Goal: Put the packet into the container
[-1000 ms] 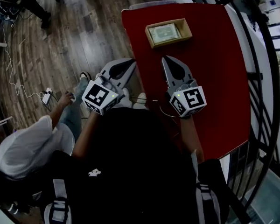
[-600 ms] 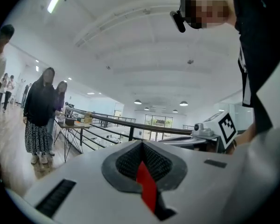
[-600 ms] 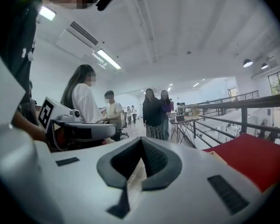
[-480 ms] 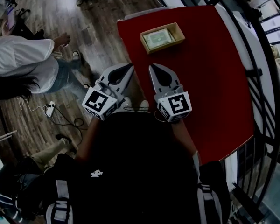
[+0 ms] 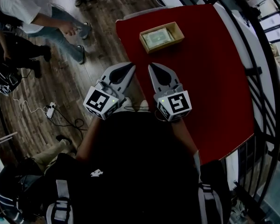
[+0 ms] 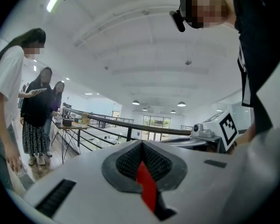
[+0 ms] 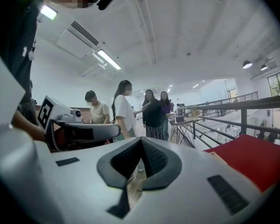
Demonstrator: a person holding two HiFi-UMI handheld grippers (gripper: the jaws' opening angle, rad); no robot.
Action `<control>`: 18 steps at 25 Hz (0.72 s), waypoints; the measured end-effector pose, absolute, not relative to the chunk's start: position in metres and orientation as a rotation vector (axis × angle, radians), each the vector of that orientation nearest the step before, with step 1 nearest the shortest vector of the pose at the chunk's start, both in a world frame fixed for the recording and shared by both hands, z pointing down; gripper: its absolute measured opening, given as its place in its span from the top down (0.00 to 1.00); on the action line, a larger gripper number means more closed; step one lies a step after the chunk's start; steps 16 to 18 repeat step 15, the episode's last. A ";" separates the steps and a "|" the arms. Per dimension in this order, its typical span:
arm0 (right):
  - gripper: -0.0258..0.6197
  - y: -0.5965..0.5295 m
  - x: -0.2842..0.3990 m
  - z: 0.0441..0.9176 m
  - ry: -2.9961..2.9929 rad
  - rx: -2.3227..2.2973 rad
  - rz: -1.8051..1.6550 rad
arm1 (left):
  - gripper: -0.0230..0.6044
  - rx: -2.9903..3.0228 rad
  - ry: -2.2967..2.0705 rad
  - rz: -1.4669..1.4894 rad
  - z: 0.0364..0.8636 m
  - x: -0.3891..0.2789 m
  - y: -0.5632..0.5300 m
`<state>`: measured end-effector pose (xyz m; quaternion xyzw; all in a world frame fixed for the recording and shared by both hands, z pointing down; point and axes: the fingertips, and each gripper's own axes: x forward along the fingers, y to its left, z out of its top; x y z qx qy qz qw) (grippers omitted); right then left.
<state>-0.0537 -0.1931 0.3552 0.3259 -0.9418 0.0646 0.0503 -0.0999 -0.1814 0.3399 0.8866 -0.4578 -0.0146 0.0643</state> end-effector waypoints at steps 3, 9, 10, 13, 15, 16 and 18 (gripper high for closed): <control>0.93 -0.192 -0.058 0.356 -2.868 0.979 0.199 | 0.96 2.680 -1.380 -0.050 0.341 -0.102 -0.182; 0.93 -0.188 -0.063 0.356 -2.877 0.947 0.197 | 0.96 2.677 -1.381 -0.046 0.340 -0.101 -0.180; 0.93 -0.187 -0.063 0.355 -2.878 0.944 0.199 | 0.96 2.677 -1.381 -0.045 0.340 -0.100 -0.179; 0.93 -0.185 -0.062 0.356 -2.877 0.940 0.208 | 0.96 2.677 -1.379 -0.040 0.341 -0.098 -0.178; 0.93 -0.184 -0.062 0.357 -2.875 0.936 0.212 | 0.96 2.678 -1.378 -0.035 0.341 -0.097 -0.177; 0.93 -0.184 -0.062 0.357 -2.875 0.936 0.212 | 0.96 2.678 -1.378 -0.035 0.341 -0.097 -0.177; 0.93 -0.184 -0.062 0.357 -2.875 0.936 0.212 | 0.96 2.678 -1.378 -0.035 0.341 -0.097 -0.177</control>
